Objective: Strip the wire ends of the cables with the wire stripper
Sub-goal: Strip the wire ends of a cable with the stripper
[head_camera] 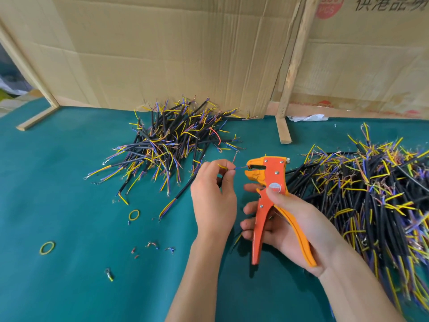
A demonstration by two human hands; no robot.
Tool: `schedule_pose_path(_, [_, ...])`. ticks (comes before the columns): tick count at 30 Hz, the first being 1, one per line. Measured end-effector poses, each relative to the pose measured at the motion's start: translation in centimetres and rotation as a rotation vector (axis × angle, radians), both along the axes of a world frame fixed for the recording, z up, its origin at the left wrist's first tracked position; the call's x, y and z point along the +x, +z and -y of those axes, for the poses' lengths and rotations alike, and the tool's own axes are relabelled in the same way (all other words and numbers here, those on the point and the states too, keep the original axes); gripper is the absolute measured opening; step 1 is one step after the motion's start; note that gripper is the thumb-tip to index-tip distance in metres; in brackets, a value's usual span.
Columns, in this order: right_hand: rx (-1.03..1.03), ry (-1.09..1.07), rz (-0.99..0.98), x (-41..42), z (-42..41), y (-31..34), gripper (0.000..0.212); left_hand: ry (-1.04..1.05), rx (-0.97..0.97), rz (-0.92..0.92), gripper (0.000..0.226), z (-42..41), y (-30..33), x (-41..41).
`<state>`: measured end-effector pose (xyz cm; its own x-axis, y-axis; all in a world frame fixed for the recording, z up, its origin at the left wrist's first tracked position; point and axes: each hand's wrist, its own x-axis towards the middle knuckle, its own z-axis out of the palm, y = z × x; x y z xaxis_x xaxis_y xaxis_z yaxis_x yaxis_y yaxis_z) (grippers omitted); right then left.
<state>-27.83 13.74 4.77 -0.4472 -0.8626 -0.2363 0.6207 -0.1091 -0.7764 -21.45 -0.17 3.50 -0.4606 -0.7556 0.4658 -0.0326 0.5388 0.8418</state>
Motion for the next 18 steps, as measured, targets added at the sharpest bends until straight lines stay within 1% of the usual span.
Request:
schedule_pose_path(4, [-0.043,0.048,-0.056,0.1,-0.5,0.0,0.059,-0.017,-0.004,0.001,0.015,-0.1,-0.1,-0.1])
schedule_pose_path(7, [-0.046,0.038,-0.067,0.3,-0.5,0.1,0.055,-0.019,0.004,0.009,0.017,-0.2,0.0,-0.2])
schedule_pose_path(10, [-0.021,-0.008,-0.033,0.7,0.0,0.3,0.039,-0.027,-0.002,0.002,0.017,-0.3,-0.1,-0.2])
schedule_pose_path(11, [-0.012,-0.024,-0.027,0.7,0.1,0.3,0.036,-0.03,-0.004,0.002,0.017,-0.3,-0.2,-0.2])
schedule_pose_path(18, [-0.014,-0.082,-0.056,1.1,0.7,0.1,0.038,-0.043,0.026,-0.023,0.015,-0.2,-0.2,-0.3])
